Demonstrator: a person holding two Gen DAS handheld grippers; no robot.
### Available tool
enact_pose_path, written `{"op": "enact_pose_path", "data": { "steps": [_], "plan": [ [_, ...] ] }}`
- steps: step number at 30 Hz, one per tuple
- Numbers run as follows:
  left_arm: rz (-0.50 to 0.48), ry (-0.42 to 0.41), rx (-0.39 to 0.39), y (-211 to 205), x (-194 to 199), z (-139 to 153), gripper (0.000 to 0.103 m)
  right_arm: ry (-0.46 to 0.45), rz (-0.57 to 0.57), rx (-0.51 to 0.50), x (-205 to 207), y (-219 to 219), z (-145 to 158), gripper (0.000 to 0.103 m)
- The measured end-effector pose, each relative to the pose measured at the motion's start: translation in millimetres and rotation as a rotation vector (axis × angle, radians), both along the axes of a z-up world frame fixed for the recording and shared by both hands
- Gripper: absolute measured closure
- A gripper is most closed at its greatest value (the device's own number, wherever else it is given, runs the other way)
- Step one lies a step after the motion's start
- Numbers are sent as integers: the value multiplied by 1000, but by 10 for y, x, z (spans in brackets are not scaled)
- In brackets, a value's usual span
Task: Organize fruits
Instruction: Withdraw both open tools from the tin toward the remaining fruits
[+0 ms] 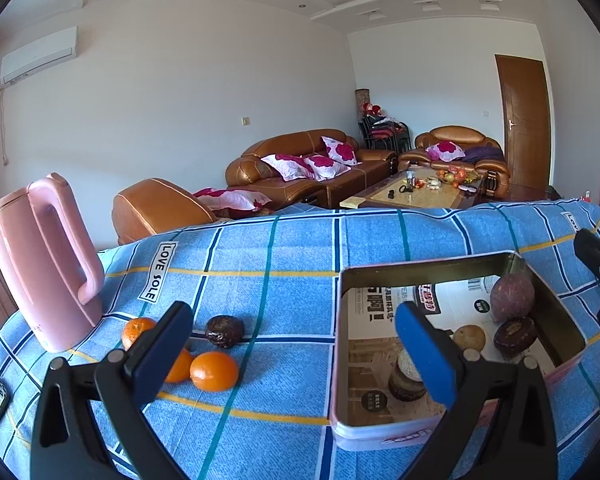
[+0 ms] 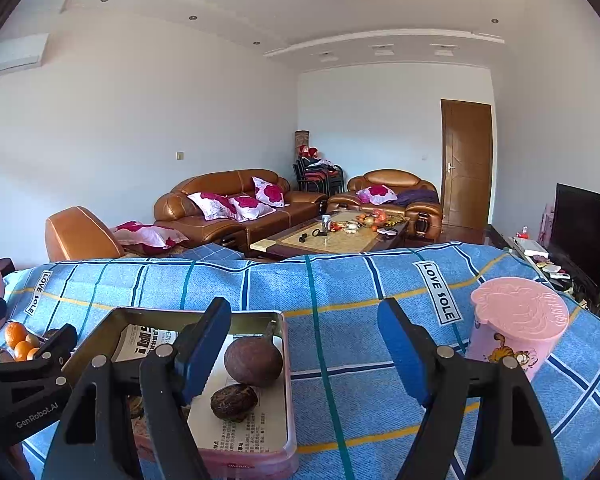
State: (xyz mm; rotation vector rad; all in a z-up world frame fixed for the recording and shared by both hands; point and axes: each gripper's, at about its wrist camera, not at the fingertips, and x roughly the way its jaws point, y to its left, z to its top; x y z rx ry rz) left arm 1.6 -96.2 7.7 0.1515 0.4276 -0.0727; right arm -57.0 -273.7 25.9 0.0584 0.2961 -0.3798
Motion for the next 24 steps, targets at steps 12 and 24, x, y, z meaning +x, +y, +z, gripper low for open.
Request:
{"op": "enact_pose_path", "data": {
  "steps": [12, 24],
  "plan": [
    [-10, 11, -72, 216, -149, -14, 0, 17, -6, -3, -148, 231, -10, 26],
    [-38, 109, -57, 450, -39, -103, 0, 47, 9, 36, -148, 464, -41, 26]
  ]
}}
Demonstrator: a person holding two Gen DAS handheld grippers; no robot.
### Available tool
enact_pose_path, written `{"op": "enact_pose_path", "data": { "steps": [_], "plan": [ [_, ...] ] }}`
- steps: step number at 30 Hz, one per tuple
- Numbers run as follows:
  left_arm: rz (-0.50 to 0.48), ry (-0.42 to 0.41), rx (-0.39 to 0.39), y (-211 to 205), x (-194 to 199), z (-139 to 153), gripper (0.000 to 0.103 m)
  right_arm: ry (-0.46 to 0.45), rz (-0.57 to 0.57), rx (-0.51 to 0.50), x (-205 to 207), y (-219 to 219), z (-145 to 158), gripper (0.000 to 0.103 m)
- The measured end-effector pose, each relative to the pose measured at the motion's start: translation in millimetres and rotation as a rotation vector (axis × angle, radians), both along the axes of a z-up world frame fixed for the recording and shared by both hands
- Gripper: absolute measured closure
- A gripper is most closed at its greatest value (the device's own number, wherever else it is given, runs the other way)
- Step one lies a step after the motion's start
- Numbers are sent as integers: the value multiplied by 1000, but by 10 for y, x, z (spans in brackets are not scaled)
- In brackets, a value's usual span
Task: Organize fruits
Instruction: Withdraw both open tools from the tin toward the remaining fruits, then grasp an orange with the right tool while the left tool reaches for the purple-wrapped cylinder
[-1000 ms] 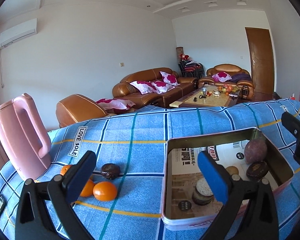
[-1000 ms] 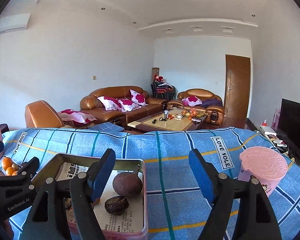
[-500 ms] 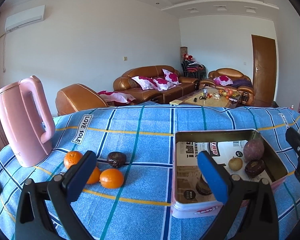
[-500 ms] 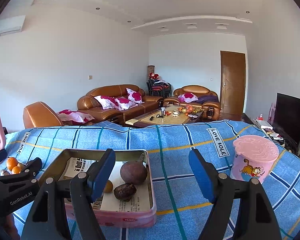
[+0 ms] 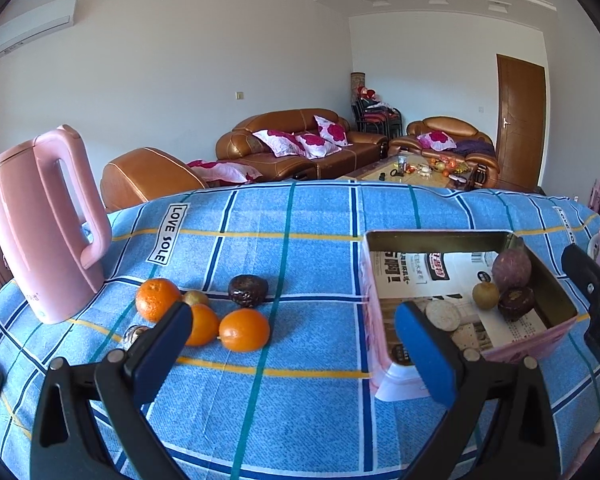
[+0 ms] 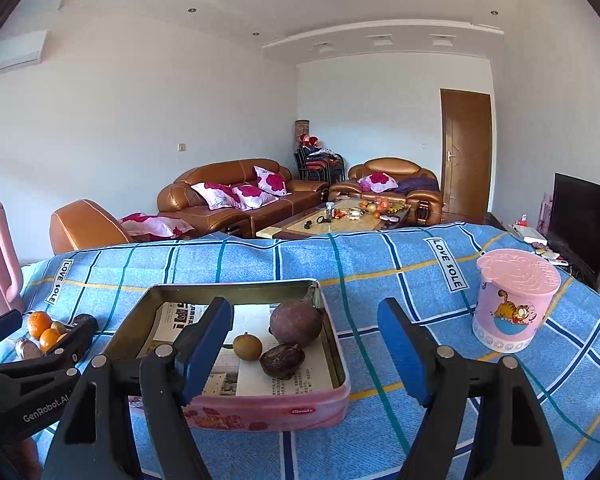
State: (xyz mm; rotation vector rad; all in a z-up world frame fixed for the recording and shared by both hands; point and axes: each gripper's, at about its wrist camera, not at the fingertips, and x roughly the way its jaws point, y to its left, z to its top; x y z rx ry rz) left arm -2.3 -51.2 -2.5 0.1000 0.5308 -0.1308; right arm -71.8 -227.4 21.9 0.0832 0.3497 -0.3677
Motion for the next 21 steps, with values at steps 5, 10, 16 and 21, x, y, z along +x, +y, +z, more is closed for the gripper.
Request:
{"op": "enact_pose_path", "data": {
  "steps": [5, 10, 16, 21],
  "plan": [
    [7, 33, 13, 144, 98, -41, 0, 11, 30, 1, 62, 190, -11, 26],
    [18, 56, 27, 276, 195, -74, 0, 20, 62, 13, 157, 382, -24, 26],
    [31, 59, 46, 448, 305, -87, 0, 24, 105, 8, 251, 640, -35, 26],
    [46, 84, 1, 701, 418, -95, 0, 33, 143, 8, 352, 839, -39, 26]
  ]
}}
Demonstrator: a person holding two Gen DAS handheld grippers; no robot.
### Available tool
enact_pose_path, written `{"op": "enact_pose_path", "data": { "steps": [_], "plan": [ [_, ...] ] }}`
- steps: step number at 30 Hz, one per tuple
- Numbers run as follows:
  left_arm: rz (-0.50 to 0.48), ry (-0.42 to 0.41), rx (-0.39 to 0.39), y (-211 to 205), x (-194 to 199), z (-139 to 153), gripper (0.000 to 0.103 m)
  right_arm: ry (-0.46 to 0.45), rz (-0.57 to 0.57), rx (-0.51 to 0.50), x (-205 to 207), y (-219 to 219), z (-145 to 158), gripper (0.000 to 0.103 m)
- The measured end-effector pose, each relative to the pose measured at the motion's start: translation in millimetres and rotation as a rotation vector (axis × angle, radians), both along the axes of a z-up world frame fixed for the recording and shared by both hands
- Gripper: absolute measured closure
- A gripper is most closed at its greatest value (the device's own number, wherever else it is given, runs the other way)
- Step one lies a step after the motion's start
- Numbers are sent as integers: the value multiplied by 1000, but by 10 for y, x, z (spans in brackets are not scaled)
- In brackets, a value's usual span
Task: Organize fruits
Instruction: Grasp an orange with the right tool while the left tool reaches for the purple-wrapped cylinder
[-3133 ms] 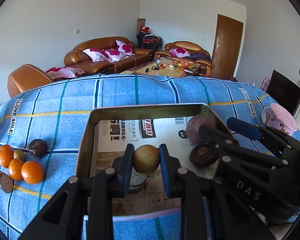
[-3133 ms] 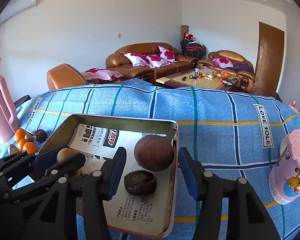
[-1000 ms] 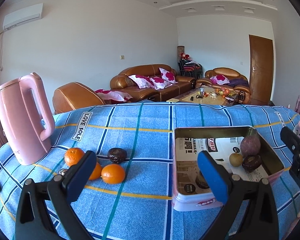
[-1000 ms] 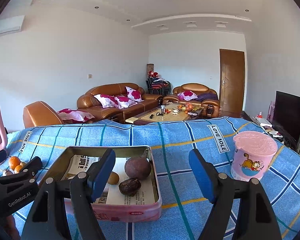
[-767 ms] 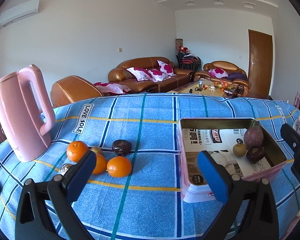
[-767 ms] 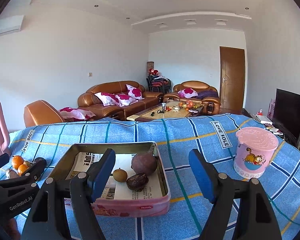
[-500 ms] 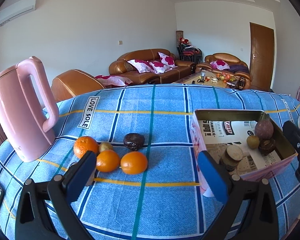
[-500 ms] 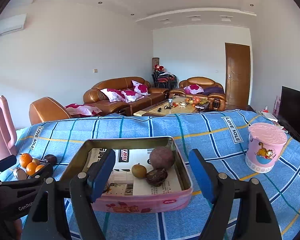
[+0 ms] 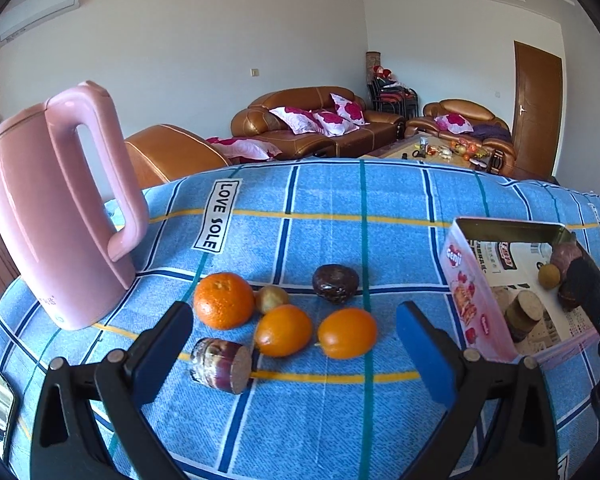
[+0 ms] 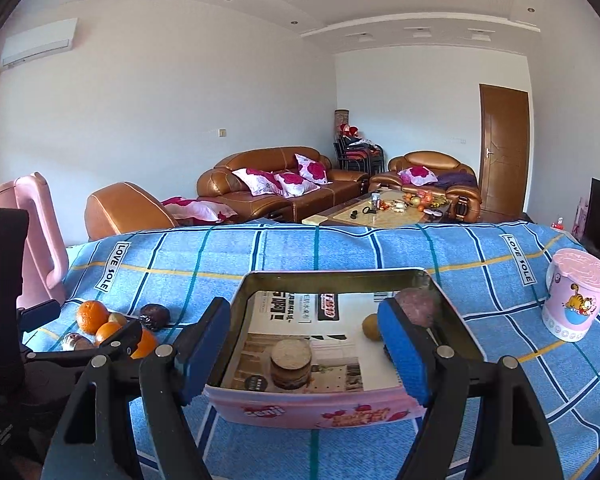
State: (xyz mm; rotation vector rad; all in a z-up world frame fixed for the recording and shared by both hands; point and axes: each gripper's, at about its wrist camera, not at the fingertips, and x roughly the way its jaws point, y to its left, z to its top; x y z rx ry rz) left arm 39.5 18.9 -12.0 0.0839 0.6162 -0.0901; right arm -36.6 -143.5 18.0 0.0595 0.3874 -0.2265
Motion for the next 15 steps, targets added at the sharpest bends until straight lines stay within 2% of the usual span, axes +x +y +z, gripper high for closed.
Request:
{"op": "enact_pose_path", "data": {
  "steps": [3, 9, 15],
  "plan": [
    [35, 18, -17, 211, 99, -5, 0, 8, 25, -1, 51, 102, -8, 26],
    [184, 13, -38, 737, 247, 102, 0, 36, 87, 1, 165, 295, -29, 26],
    [303, 26, -70, 1180, 354, 98, 0, 117, 176, 15, 355, 541, -109, 26]
  ]
}}
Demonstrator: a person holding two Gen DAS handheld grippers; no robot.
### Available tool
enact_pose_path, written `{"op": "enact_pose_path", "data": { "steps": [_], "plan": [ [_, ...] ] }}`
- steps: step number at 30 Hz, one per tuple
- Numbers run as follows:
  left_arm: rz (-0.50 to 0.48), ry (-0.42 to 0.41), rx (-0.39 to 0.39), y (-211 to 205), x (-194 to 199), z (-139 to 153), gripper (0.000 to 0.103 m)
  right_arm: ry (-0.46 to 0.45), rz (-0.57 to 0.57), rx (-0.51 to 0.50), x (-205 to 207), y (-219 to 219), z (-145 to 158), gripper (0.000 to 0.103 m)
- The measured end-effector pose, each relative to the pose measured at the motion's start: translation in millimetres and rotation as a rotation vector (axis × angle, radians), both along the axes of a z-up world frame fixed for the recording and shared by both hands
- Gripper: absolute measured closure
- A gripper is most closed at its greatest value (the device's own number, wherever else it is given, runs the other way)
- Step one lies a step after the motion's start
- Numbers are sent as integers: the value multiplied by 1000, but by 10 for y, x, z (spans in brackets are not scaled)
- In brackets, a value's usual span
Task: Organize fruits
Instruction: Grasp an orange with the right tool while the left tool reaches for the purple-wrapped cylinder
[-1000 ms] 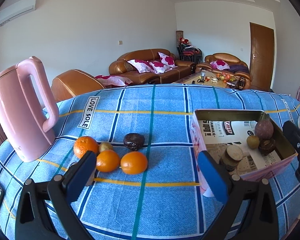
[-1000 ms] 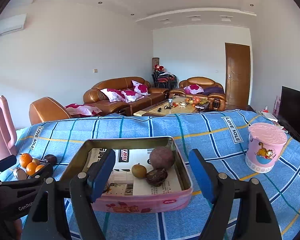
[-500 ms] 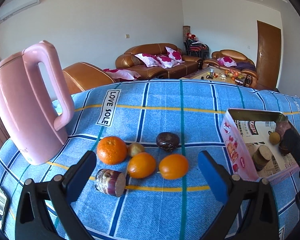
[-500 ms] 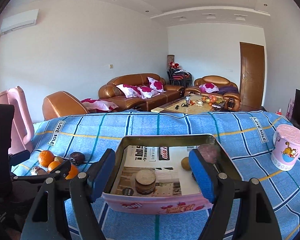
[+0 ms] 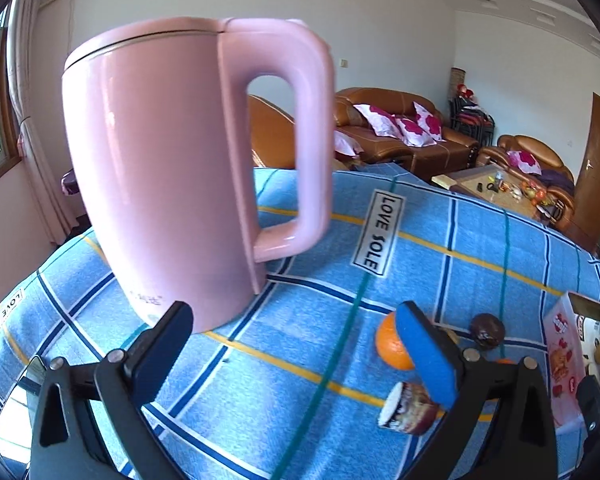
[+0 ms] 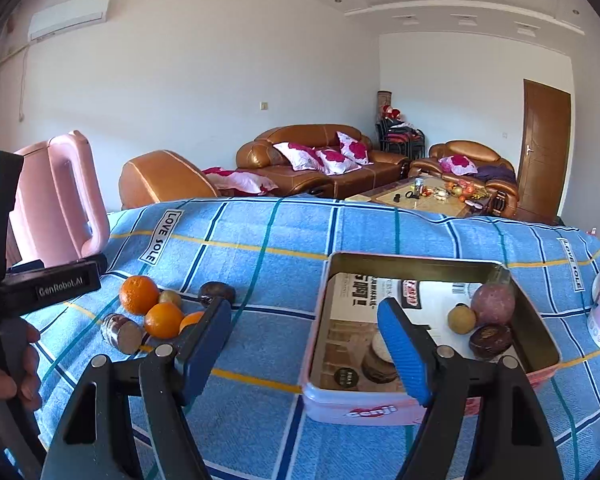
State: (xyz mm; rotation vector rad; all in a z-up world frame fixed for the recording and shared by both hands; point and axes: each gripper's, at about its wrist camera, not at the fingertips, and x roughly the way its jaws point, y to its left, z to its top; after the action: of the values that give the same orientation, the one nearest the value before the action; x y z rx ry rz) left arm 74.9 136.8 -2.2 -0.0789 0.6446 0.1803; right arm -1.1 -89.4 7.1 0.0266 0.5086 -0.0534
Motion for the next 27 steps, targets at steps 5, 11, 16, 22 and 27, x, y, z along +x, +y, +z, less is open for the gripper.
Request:
{"op": "enact_pose_path", "data": {
  "steps": [5, 11, 16, 22, 27],
  "plan": [
    [-10, 19, 24, 47, 40, -35, 0, 115, 107, -5, 255, 300, -130, 31],
    [-99, 38, 84, -25, 47, -31, 0, 245, 153, -34, 557, 518, -291, 43],
    [-201, 60, 70, -50, 36, -23, 1, 317, 169, -2, 782, 538, -397, 44],
    [-343, 99, 52, -212, 18, -49, 4, 376, 198, 25, 858, 547, -479, 59],
    [-430, 145, 49, -346, 21, -118, 13, 375, 205, 43, 840, 514, -464, 59]
  ]
}}
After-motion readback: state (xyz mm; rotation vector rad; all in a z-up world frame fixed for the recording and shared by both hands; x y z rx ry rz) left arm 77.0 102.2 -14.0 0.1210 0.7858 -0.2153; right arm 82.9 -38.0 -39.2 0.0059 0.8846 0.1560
